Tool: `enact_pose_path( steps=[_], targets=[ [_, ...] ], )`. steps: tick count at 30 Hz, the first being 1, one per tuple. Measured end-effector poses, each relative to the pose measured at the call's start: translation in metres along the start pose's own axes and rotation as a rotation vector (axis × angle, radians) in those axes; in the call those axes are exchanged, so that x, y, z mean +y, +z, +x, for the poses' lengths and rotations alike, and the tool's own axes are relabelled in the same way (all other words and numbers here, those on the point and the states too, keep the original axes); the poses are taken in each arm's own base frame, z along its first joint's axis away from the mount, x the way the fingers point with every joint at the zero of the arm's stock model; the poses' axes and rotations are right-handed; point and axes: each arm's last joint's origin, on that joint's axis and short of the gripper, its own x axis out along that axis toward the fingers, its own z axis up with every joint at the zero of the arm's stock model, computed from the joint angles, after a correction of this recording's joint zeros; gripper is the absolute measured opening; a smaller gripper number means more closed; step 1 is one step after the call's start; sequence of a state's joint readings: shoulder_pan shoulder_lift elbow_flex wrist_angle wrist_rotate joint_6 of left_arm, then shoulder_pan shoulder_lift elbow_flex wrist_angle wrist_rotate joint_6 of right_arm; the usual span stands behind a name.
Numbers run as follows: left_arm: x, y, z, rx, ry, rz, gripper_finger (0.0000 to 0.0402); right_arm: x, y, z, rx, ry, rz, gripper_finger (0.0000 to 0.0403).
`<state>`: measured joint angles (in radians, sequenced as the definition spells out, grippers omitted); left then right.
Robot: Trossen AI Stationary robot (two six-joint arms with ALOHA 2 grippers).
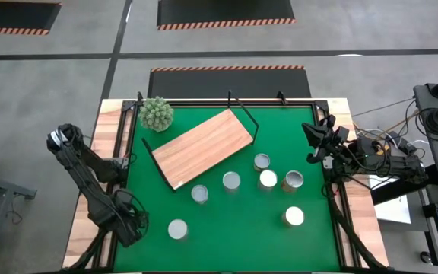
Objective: Pick and place cans onto a shelf
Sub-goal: Put the left canned pineapple on the shelf
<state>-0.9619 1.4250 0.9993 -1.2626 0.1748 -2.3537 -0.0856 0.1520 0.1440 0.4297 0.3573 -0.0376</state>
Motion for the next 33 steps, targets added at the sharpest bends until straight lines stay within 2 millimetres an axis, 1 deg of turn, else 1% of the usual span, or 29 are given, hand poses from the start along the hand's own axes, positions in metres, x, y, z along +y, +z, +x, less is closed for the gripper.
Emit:
enact_pose_path(
  steps=[6,10,15,18,20,23,27,30,33],
  targets=[
    [-0.001,-0.001,0.0,0.006,-0.002,0.014,0.0301,0.0,0.0,0.0,0.0,0.0,0.0,0.0009],
    [-0.002,-0.004,-0.007,0.039,-0.039,0.023,0.0297,0.0,0.0,0.0,0.0,0.0,-0.003,0.0009],
    [-0.004,-0.011,-0.035,0.099,-0.101,0.035,0.0304,0.0,0.0,0.0,0.0,0.0,-0.023,0.0009],
    [-0.003,-0.015,-0.059,0.12,-0.155,0.043,0.0302,0.0,0.0,0.0,0.0,-0.001,-0.026,0.0009],
    [-0.002,-0.016,-0.077,0.098,-0.232,0.05,0.0301,0.0,0.0,0.0,-0.001,-0.001,-0.026,0.0009],
    [-0.002,-0.015,-0.106,0.0,-0.417,0.07,0.0301,0.0,0.0,0.0,-0.001,-0.001,-0.026,0.0009],
    [-0.005,-0.005,-0.141,-0.275,-0.669,0.119,0.0302,0.0,0.0,0.0,-0.001,-0.001,-0.026,0.0009],
    [-0.012,0.003,-0.167,-0.468,-0.773,0.183,0.0302,0.0,0.0,0.0,-0.001,-0.001,-0.026,0.0009],
    [-0.02,0.014,-0.191,-0.616,-0.8,0.238,0.0302,0.0,0.0,0.0,-0.001,-0.001,-0.025,0.0009]
  ],
)
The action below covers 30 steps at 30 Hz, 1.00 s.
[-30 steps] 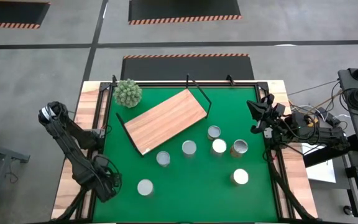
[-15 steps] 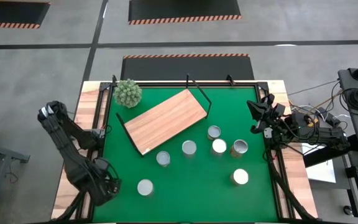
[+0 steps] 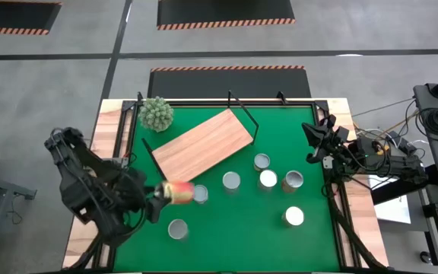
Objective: Pick and place cans onto a shelf
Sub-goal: Put the left canned pineapple on the shelf
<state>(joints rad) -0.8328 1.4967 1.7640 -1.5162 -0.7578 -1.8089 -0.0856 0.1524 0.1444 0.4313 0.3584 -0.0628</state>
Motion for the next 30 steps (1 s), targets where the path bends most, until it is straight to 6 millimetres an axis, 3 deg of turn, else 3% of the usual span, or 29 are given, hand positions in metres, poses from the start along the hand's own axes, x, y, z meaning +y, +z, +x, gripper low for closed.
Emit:
enact_pose_path(
  steps=[9,14,18,24,30],
  targets=[
    [-0.03,0.082,0.009,-0.174,0.061,0.201,0.0303,0.0,0.0,0.0,0.0,0.0,0.0,0.0009],
    [-0.03,0.125,0.026,-0.173,0.135,0.256,0.0303,0.0,0.0,0.0,0.0,0.0,-0.001,0.0009],
    [-0.024,0.15,0.051,-0.106,0.207,0.281,0.0303,0.0,0.0,0.0,0.001,0.0,-0.008,0.0009],
    [-0.005,0.168,0.102,0.091,0.324,0.298,0.0303,0.0,-0.001,0.0,0.006,0.0,-0.017,0.0009],
    [0.024,0.149,0.155,0.317,0.475,0.264,0.0303,0.0,-0.001,0.0,0.006,0.0,-0.021,0.0009]
  ],
)
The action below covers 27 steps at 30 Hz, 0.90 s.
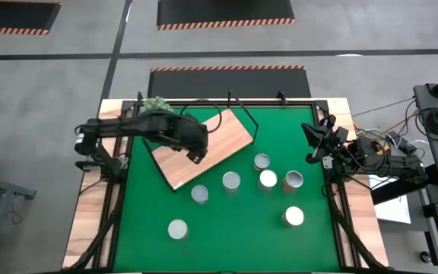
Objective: Pick and place cans onto a shelf
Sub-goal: Put the left canned pineapple on the shelf
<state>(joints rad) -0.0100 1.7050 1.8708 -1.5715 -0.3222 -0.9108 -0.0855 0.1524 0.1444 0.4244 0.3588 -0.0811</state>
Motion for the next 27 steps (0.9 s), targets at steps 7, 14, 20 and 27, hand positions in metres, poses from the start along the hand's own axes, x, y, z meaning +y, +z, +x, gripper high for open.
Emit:
enact_pose_path(
  steps=[7,14,20,27],
  targets=[
    [0.001,-0.026,0.062,0.208,0.144,0.001,0.0303,0.0,0.0,0.0,0.0,0.0,-0.001,0.0009],
    [-0.005,-0.037,0.094,0.27,0.076,0.119,0.0303,0.0,0.0,0.0,0.0,0.0,0.0,0.0009],
    [-0.005,-0.039,0.095,0.283,0.062,0.215,0.0303,0.0,0.0,0.0,0.0,-0.001,-0.001,0.0009],
    [-0.015,-0.037,0.08,0.255,-0.006,0.204,0.0303,0.0,0.0,0.0,0.0,-0.001,-0.01,0.0009]
  ],
)
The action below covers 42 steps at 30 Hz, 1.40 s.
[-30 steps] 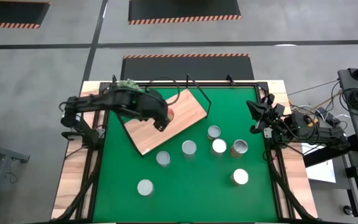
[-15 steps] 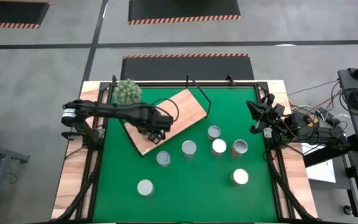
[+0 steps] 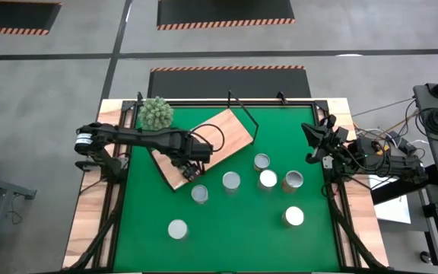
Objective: Pick and place cans onto a shelf
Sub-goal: Put the left canned pineapple on the shelf
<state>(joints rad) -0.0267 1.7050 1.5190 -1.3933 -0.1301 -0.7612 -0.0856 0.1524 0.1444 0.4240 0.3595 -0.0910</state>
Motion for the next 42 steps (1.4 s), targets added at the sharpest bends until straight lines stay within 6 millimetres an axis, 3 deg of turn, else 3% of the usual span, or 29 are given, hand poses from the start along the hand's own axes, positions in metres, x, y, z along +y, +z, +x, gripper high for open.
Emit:
enact_pose_path(
  steps=[11,22,31,36,42],
  targets=[
    [-0.005,-0.006,0.002,0.011,0.033,-0.02,0.0304,0.0,0.0,0.0,0.0,0.0,0.002,0.0009],
    [-0.005,-0.006,0.002,-0.006,0.058,-0.018,0.0337,0.0,0.0,0.0,0.0,0.0,0.001,0.0009],
    [-0.004,-0.007,0.001,0.003,0.057,-0.018,0.034,0.0,0.0,0.0,0.0,0.0,0.001,0.0009],
    [-0.006,-0.005,-0.021,-0.007,-0.009,-0.021,0.034,0.0,0.0,0.0,0.0,0.0,0.001,0.0009],
    [-0.012,-0.004,-0.046,-0.148,-0.01,0.046,0.0317,0.0,0.0,0.0,0.0,0.0,0.002,0.0009]
  ],
)
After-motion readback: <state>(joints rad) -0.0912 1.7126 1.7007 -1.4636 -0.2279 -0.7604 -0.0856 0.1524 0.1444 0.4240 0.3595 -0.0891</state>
